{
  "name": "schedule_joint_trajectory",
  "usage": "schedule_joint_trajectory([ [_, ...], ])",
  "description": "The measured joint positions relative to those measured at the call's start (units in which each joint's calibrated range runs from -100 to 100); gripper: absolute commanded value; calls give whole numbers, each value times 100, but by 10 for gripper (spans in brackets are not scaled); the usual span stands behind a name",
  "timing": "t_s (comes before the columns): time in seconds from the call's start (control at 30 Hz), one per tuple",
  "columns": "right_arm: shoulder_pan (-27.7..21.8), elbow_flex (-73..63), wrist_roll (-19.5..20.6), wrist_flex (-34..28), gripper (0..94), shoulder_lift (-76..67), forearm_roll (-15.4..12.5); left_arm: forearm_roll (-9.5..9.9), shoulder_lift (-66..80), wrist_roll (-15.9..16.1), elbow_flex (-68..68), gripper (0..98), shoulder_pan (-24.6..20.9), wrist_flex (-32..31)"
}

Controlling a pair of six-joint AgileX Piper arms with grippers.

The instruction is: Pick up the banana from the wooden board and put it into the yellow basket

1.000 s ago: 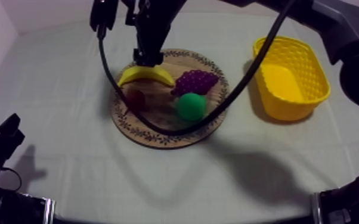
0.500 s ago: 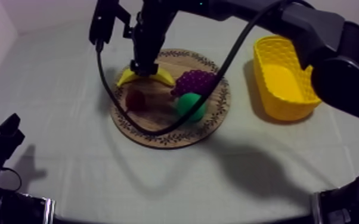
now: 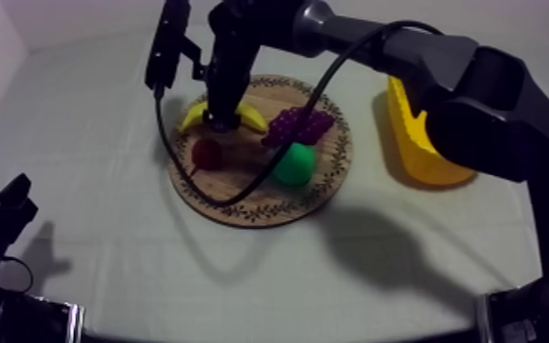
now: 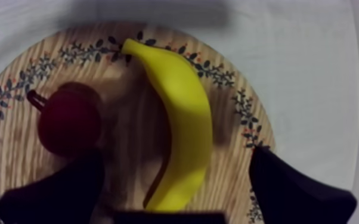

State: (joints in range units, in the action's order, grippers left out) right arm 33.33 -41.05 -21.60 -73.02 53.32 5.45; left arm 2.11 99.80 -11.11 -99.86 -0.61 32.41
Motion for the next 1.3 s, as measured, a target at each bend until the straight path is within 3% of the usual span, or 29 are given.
schedule_joint_trajectory([
  [0.4,-126,-375,6,87,751,512,32,0,0,0,0,1,0,0],
  [1.03,-93,-663,111,210,388,856,-41,0,0,0,0,1,0,0],
  [1.3,-83,-548,59,238,281,975,-59,0,0,0,0,1,0,0],
])
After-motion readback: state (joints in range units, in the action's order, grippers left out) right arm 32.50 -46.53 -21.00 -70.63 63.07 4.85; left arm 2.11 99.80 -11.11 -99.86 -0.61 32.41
